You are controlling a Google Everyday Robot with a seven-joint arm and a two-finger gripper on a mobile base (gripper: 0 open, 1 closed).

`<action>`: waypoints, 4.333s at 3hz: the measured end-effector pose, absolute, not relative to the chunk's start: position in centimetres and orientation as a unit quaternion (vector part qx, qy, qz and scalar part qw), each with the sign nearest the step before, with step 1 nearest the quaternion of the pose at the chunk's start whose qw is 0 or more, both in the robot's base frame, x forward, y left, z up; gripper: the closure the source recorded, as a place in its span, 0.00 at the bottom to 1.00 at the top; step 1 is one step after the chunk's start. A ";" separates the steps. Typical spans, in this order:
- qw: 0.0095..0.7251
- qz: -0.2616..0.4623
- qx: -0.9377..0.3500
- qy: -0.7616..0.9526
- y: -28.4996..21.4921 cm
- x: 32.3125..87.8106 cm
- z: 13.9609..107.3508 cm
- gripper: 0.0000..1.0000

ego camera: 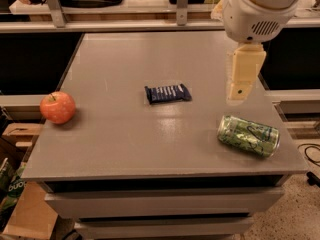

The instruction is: Move rxbar blueberry near apple

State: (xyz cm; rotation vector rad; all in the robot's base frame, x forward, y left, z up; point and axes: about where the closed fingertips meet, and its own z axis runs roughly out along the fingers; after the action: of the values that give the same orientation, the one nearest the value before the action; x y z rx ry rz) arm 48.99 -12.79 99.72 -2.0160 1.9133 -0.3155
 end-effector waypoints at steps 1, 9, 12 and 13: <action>0.171 -0.111 -0.710 0.674 -12.8 49.0 99.7 0.00; 0.038 -0.009 -0.767 0.640 0.2 57.1 81.3 0.15; 0.036 -0.006 -0.765 0.643 0.0 57.2 82.9 0.86; 0.036 -0.006 -0.765 0.643 0.0 57.2 83.4 1.00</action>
Offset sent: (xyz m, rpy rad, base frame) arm 0.0308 0.0275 -0.0362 -0.0872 0.1193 0.0636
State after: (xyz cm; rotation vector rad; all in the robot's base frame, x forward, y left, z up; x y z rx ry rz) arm 57.17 0.02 83.38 -2.3495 1.9749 -0.0171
